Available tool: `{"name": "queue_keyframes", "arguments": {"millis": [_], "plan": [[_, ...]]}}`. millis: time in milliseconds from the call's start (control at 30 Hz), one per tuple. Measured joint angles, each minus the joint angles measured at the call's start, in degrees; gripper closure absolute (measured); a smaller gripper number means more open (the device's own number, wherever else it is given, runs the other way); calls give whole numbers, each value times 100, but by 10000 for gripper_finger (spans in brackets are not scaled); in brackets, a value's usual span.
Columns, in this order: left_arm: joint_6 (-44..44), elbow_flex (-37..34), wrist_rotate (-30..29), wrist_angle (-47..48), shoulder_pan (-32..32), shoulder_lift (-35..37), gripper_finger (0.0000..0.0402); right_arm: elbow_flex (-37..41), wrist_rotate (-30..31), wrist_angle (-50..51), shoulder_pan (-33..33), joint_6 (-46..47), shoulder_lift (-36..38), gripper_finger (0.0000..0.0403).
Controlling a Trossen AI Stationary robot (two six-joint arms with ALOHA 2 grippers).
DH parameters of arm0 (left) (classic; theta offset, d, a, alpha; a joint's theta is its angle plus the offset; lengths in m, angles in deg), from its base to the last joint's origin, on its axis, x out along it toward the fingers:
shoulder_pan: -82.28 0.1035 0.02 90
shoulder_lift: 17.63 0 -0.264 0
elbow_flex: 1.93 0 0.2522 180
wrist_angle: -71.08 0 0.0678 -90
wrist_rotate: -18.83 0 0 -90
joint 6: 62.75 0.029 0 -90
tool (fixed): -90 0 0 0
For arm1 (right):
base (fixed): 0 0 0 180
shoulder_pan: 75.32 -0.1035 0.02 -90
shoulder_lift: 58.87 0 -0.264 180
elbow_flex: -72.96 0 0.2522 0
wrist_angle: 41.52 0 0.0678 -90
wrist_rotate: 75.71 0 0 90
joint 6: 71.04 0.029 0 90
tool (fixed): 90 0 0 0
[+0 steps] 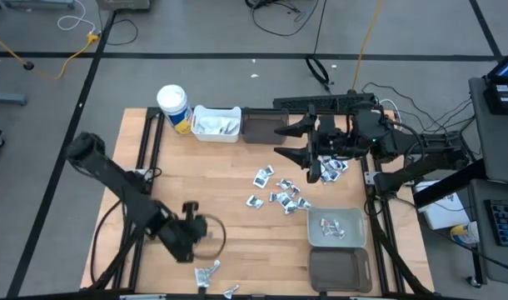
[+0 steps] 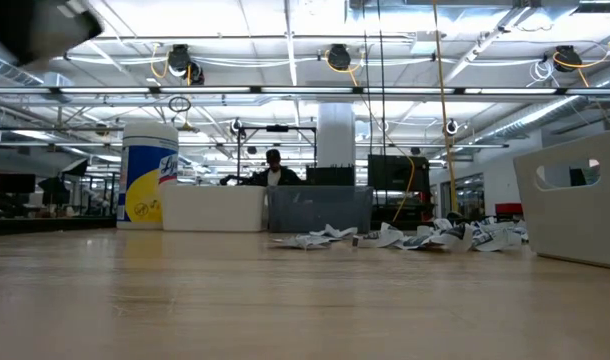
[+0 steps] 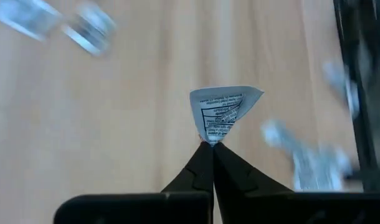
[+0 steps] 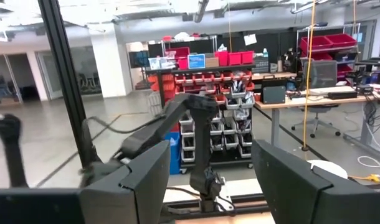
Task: Pick & Place First Aid Supplies
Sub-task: Put the orange ointment pack into the gray bin
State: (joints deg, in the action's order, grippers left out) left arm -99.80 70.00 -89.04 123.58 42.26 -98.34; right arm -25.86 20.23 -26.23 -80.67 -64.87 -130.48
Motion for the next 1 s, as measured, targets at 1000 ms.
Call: {"name": "queue_keyframes", "arguments": {"millis": [1000], "plan": [[2197,1514,-1024,-2860,2709,1492,401,0,-311,-43,-2,474,89,181]]}}
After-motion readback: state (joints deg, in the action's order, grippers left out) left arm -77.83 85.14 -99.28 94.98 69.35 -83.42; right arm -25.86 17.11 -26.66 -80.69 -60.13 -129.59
